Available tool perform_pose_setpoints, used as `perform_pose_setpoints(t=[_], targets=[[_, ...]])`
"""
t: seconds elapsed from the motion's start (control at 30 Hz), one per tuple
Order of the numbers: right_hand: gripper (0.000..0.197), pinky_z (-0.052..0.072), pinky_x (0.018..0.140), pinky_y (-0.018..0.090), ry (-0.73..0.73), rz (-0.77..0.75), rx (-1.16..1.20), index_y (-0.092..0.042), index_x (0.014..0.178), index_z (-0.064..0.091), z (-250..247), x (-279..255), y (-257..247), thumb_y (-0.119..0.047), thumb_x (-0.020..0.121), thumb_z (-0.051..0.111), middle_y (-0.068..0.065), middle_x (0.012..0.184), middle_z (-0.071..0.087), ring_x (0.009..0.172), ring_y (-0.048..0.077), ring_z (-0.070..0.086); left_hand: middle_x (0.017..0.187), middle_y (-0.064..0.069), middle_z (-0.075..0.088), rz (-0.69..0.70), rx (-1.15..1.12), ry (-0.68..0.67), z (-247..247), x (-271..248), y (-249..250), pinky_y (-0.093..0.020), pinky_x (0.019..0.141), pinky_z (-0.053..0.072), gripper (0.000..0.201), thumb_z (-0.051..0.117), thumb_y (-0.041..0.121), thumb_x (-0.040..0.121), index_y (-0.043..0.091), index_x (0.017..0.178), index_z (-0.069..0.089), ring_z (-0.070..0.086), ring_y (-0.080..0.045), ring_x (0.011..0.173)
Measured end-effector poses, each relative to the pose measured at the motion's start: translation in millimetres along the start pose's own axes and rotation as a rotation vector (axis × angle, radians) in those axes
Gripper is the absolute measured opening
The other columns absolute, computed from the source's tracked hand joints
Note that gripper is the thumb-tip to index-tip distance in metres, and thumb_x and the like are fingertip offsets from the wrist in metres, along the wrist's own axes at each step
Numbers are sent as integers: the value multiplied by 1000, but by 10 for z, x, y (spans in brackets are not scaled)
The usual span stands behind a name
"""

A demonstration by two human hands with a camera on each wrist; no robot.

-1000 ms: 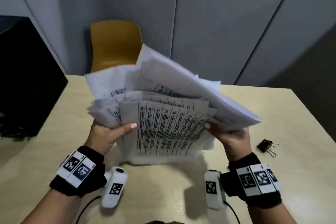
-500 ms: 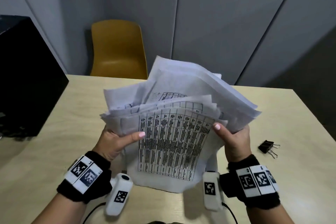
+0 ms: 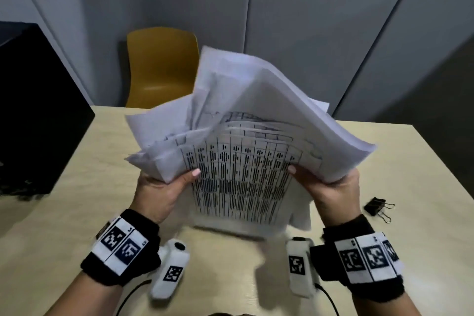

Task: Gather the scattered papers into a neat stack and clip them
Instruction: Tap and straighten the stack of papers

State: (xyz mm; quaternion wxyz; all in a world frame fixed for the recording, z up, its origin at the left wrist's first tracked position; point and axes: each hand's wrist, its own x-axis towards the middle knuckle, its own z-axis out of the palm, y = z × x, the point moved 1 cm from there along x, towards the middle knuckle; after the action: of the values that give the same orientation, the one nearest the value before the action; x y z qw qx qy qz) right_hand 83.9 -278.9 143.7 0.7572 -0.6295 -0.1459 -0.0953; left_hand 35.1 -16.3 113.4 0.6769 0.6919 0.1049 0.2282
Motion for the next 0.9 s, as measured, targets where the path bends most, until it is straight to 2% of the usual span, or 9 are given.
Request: perform_pose_setpoints(t=[0.07,0.13,0.23,0.33,0.47,0.57,0.67,0.8,0.9], targets=[[51,55,77,23,28,-37,13,-8,100,69,-51,21,-49,-4,53,87,-7,89,74,84,7,67,69,30,68,35,-20,20,-36,12,49,-6,69,50,32,75,-5,65,20,83,65,64,13,74],[89,53,91,33,21,-22,-13,8,121,50,-89,35,-29,-28,50,90,15,113,67,102,22,63,67,31,68,42,-4,-31,-35,-9,91,-4,66,48,37,80,-7,59,21,80,66,63,15,72],[108,50,96,36,-37,35,-4,4,135,34,-66,6,76,-30,49,90,22,128,54,114,26,58,74,22,72,69,-41,-189,10,-71,140,-10,66,52,40,76,-9,58,27,77,74,68,5,76],[114,50,96,40,-63,46,-26,6,134,32,-1,-25,121,-41,47,89,24,126,55,114,32,58,83,20,74,85,-49,-236,44,-92,112,-13,71,53,43,85,11,54,38,86,73,69,0,81],[94,54,87,30,39,39,-6,-18,123,44,-66,-12,147,-40,43,89,-3,112,66,106,15,63,83,14,75,49,-87,-208,-23,-48,103,-16,69,54,44,78,-9,57,10,95,64,70,-4,83],[75,53,77,21,2,31,14,-25,105,51,-53,-15,136,-41,42,88,-13,95,71,91,5,65,79,15,75,39,-99,-225,-27,-66,107,-15,67,54,44,73,-14,57,14,90,66,70,-2,79],[61,53,74,20,-35,-16,10,-23,101,52,11,-21,113,-30,49,83,-13,91,71,86,4,66,84,11,75,43,-95,-230,-71,-41,72,-19,71,55,39,84,3,50,22,83,74,70,-6,84],[61,51,78,27,26,-67,51,-29,102,54,-30,10,48,-52,54,83,-5,93,65,87,13,62,92,4,76,33,-98,-250,-137,-5,125,-27,78,56,46,82,24,47,16,91,72,71,-14,90],[44,52,76,26,-101,-72,7,-32,100,58,57,-3,-2,-32,61,79,-9,92,68,87,13,64,91,11,75,18,-89,-258,-96,-33,127,-20,75,55,64,88,28,41,14,99,65,69,-7,89]])
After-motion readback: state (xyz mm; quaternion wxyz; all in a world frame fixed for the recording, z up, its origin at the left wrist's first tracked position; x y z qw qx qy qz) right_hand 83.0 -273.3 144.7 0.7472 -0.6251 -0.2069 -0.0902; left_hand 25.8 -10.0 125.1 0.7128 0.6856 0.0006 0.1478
